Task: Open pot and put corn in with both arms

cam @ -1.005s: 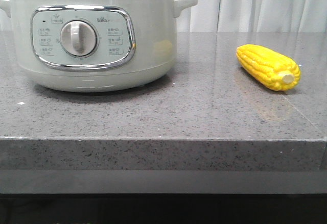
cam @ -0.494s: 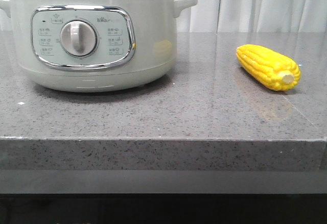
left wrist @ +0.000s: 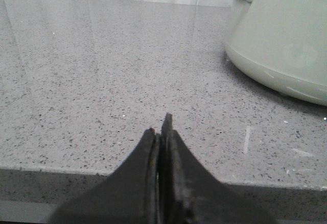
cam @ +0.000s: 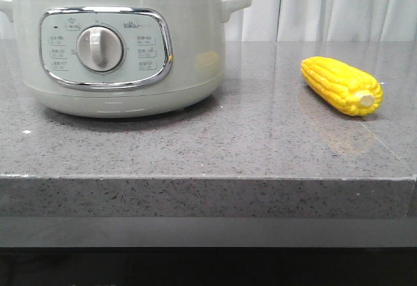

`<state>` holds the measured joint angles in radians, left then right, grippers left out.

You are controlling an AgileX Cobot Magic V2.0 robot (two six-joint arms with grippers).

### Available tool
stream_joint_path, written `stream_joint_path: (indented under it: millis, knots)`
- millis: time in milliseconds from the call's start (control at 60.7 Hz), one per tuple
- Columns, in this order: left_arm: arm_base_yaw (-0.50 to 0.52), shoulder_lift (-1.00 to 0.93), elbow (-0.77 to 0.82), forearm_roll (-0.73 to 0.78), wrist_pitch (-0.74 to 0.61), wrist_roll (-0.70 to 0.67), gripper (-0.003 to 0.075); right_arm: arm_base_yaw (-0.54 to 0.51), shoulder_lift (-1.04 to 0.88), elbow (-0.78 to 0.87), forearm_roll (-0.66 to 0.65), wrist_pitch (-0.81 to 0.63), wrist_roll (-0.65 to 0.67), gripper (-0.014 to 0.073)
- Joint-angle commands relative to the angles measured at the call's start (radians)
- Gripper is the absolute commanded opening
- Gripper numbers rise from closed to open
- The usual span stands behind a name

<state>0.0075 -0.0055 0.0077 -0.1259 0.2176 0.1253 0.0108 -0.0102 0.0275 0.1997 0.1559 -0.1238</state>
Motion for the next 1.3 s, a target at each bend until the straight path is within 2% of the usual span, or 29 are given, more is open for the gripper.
stream_joint_path:
  millis: [0,132,231,379,478,692,873,906,972,1055,1137,1203,1285]
  knots:
    - [0.001,-0.022,0.0,-0.013,-0.097,-0.001,-0.0018,-0.006,-0.022,-0.002,-0.007,-0.073,0.0,-0.0067]
    - [0.001,-0.022,-0.007,-0.013,-0.191,-0.001,-0.0018,-0.006,-0.022,-0.004,-0.007,-0.095,0.0,-0.0067]
    - [0.001,-0.021,-0.049,-0.013,-0.2,-0.001,-0.0018,-0.006,-0.022,-0.043,-0.007,-0.091,0.0,-0.0067]
    - [0.001,0.019,-0.212,-0.01,-0.068,-0.001,-0.0018,-0.006,0.002,-0.213,-0.007,0.06,0.0,-0.0064]
    - [0.001,0.121,-0.347,-0.01,0.001,-0.001,-0.0019,-0.006,0.078,-0.36,-0.007,0.13,0.0,-0.0062]
    - [0.001,0.408,-0.584,-0.01,0.069,-0.001,-0.0018,-0.006,0.315,-0.572,-0.007,0.138,0.0,-0.0062]
    - [0.001,0.494,-0.65,-0.01,0.071,-0.001,0.0,-0.006,0.385,-0.601,-0.007,0.118,-0.001,-0.0055]
    - [0.001,0.495,-0.65,-0.01,0.067,-0.001,0.0035,-0.006,0.385,-0.601,-0.007,0.118,-0.001,-0.0035]
    - [0.001,0.496,-0.65,-0.01,0.067,-0.001,0.0167,-0.006,0.385,-0.601,-0.007,0.118,-0.001,0.0045]
    - [0.001,0.497,-0.648,-0.01,0.067,-0.001,0.042,-0.006,0.385,-0.6,-0.007,0.118,-0.001,0.0241]
    - [0.001,0.498,-0.648,-0.01,0.065,-0.001,0.0599,-0.006,0.385,-0.6,-0.007,0.118,-0.001,0.0462]
    - [0.001,0.498,-0.647,-0.03,0.042,-0.001,0.0636,-0.006,0.385,-0.6,-0.007,0.119,-0.001,0.0571]
    - [-0.001,0.512,-0.662,-0.067,0.047,0.004,0.0629,-0.006,0.385,-0.6,-0.007,0.117,-0.001,0.0624]
